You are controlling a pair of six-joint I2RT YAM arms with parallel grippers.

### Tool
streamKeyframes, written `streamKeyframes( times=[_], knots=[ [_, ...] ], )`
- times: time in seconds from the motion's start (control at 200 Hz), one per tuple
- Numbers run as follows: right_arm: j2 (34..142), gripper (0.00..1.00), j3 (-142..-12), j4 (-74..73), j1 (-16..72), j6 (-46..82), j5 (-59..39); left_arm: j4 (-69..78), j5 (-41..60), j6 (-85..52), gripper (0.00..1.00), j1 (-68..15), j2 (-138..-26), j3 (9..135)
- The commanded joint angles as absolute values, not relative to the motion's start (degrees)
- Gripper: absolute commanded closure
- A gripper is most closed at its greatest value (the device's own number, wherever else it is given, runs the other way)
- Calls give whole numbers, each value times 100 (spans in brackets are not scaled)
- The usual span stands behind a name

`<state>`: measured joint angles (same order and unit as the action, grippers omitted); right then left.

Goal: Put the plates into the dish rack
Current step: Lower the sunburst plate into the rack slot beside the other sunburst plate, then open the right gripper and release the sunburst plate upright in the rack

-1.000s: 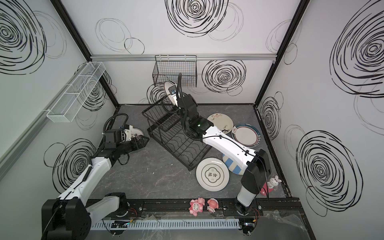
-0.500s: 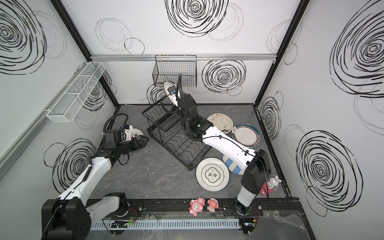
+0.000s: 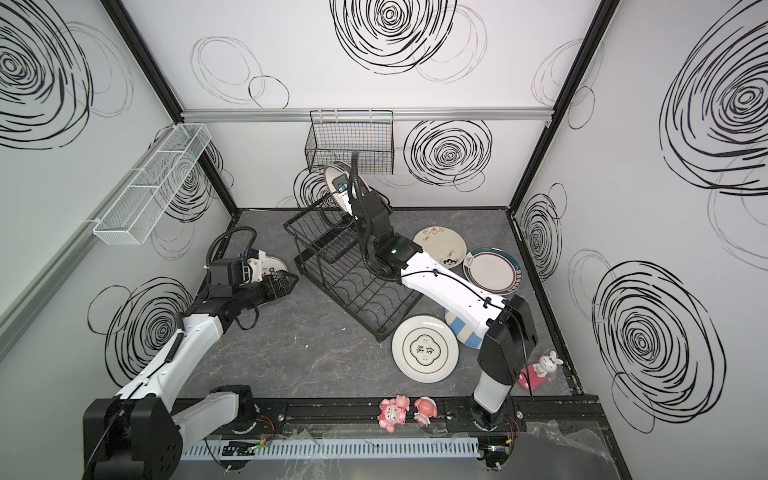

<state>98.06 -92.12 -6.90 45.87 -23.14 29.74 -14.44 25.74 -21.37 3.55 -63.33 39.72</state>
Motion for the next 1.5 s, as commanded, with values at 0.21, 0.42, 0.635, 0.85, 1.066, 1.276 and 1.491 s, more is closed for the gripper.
streamKeyframes(
  times=[0.21, 0.42, 0.635, 0.85, 1.066, 1.276, 1.491],
  knots=[
    [10104, 100, -9612, -1034, 4544, -2322, 3348, -1274, 2656, -1989, 4, 413, -6368, 3962],
    [10222, 100, -9760, -1106, 4541, -2299, 3641, -1266, 2683, -1994, 4, 439, -6375, 3955],
    [10142, 100, -9764, -1240, 4595, -2334, 3813, -1250, 2724, -2004, 4, 475, -6395, 3955],
    [10078, 100, -9765, -1283, 4638, -2369, 3841, -1231, 2742, -2006, 4, 505, -6397, 3955],
    [10044, 100, -9758, -1323, 4644, -2385, 3867, -1233, 2756, -2018, 4, 506, -6381, 3955],
    [10170, 100, -9746, -1351, 4667, -2403, 3841, -1230, 2751, -2011, 4, 508, -6373, 3946],
    [10361, 100, -9768, -1344, 4650, -2443, 3821, -1243, 2742, -2007, 4, 510, -6364, 3944]
  ],
)
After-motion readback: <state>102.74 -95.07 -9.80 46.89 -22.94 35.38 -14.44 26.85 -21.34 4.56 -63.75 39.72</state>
